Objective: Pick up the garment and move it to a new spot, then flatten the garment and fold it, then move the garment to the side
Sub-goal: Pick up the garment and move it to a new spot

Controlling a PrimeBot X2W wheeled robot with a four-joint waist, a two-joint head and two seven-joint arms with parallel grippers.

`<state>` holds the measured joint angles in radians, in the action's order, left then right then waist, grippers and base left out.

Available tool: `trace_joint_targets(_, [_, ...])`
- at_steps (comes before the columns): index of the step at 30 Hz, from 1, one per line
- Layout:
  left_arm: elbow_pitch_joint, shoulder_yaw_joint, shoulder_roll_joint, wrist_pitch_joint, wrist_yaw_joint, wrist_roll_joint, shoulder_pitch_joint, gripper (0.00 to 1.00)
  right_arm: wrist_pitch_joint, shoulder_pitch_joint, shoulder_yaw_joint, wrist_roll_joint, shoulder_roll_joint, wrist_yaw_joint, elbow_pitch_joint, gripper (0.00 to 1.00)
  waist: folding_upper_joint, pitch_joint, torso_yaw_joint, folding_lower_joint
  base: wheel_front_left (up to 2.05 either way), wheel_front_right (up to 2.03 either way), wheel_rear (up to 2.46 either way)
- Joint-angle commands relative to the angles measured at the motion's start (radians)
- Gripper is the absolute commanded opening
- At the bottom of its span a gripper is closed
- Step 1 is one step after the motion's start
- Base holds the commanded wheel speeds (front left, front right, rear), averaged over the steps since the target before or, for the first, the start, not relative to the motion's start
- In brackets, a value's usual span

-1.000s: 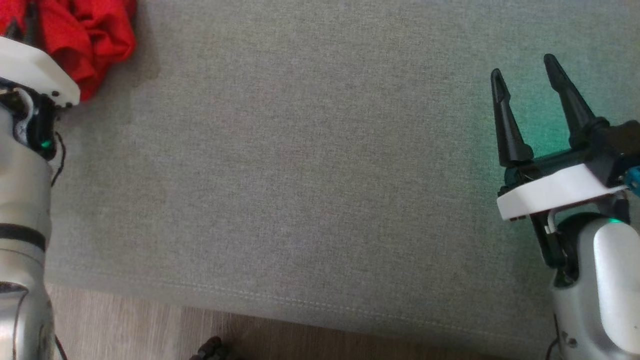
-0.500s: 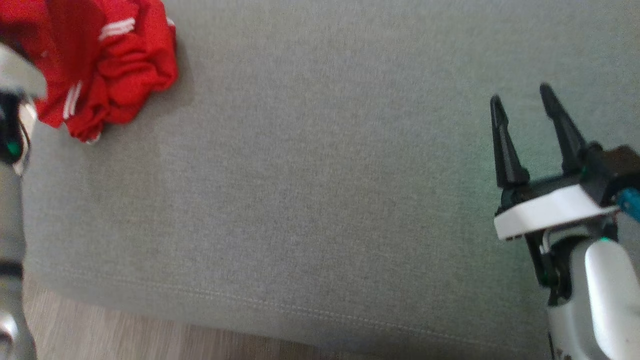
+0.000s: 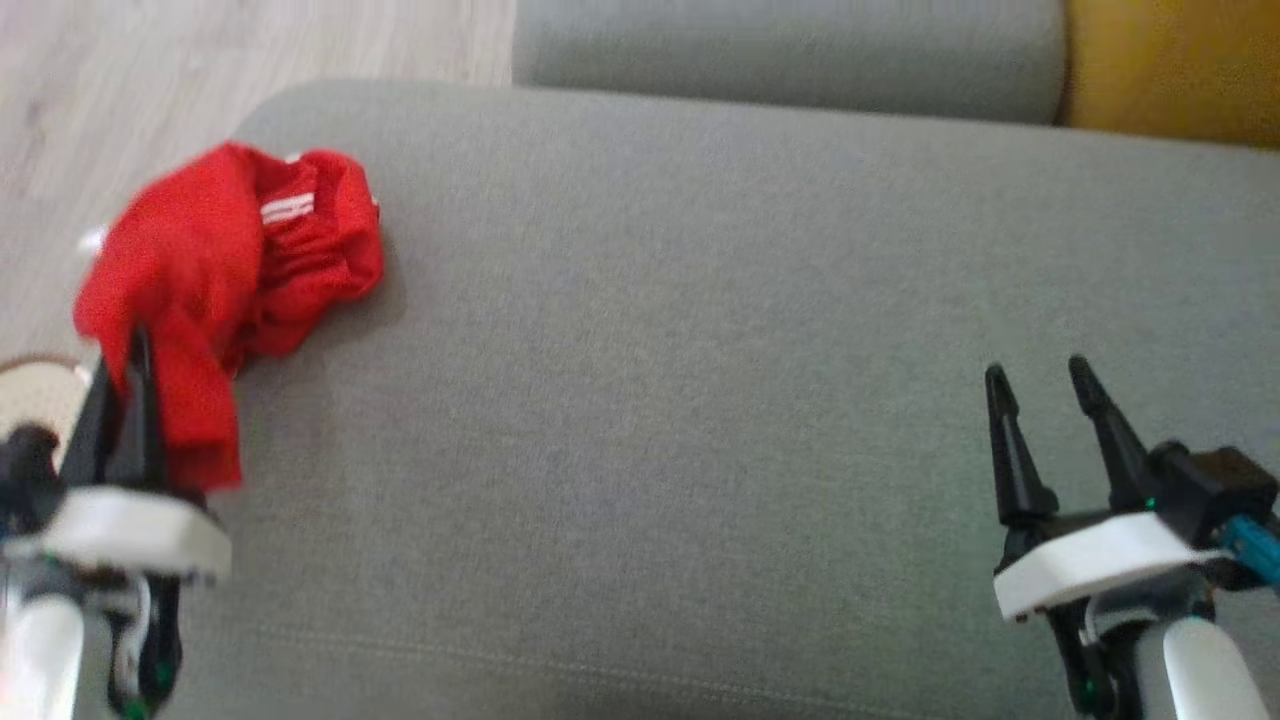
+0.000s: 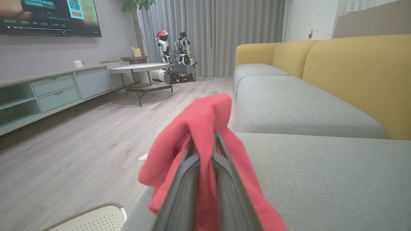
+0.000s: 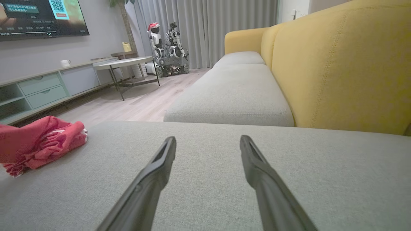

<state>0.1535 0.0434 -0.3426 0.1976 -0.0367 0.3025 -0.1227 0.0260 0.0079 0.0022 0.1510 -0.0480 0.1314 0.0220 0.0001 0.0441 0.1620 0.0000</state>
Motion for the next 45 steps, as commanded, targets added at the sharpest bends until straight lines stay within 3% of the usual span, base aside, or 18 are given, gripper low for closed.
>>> trace_joint_targets(1, [-0.105, -0.055, -0.024, -0.019, -0.025, 0.003, 0.021, 0.0, -0.008, -0.011, 0.019, 0.013, -0.003, -0.001, 0.035, 1.0, -0.0001, -0.045, -0.027, 0.0, 0.0, 0.0, 0.0])
trace_joint_targets(5, [-0.267, -0.048, -0.008, -0.068, -0.058, 0.0, 0.14, 0.0, -0.003, 0.017, 0.01, 0.03, -0.002, -0.001, 0.049, 1.0, -0.0001, -0.06, -0.041, 0.0, 0.0, 0.0, 0.0])
trace_joint_targets(9, [-0.343, -0.016, 0.004, -0.097, -0.063, -0.009, 0.166, 0.0, 0.003, 0.021, 0.009, 0.034, -0.002, -0.001, 0.06, 1.0, -0.0001, -0.061, -0.06, 0.0, 0.0, 0.0, 0.0])
trace_joint_targets(16, [-0.367, 0.12, 0.042, -0.132, -0.012, -0.03, 0.098, 0.0, 0.014, 0.006, 0.029, 0.039, -0.002, -0.001, 0.09, 1.0, -0.0001, -0.027, -0.149, 0.0, 0.0, 0.0, 0.0])
trace_joint_targets(23, [-0.285, 0.253, 0.119, -0.108, 0.064, -0.034, -0.057, 0.0, 0.009, -0.039, 0.042, 0.043, -0.002, -0.001, 0.116, 1.0, -0.0001, 0.066, -0.282, 0.0, 0.0, 0.0, 0.0])
trace_joint_targets(33, [-0.146, 0.381, 0.22, -0.074, 0.119, -0.067, -0.31, 0.0, -0.034, -0.091, 0.054, 0.067, -0.002, -0.001, 0.122, 1.0, -0.0001, 0.23, -0.457, 0.0, 0.0, 0.0, 0.0])
trace_joint_targets(43, [0.141, 0.509, 0.244, -0.097, 0.159, -0.036, -0.431, 0.0, -0.088, -0.128, 0.077, 0.095, -0.002, -0.001, 0.089, 1.0, -0.0001, 0.317, -0.533, 0.0, 0.0, 0.0, 0.0])
trace_joint_targets(44, [0.167, 0.518, 0.244, -0.099, 0.161, -0.03, -0.439, 0.09, -0.091, -0.13, 0.078, 0.096, -0.002, -0.001, 0.086, 1.0, -0.0001, 0.319, -0.535, 0.0, 0.0, 0.0, 0.0])
trace_joint_targets(45, [0.19, 0.526, 0.245, -0.098, 0.162, -0.022, -0.447, 0.4, -0.094, -0.132, 0.078, 0.096, -0.002, -0.001, 0.082, 1.0, -0.0001, 0.32, -0.535, 0.0, 0.0, 0.0, 0.0])
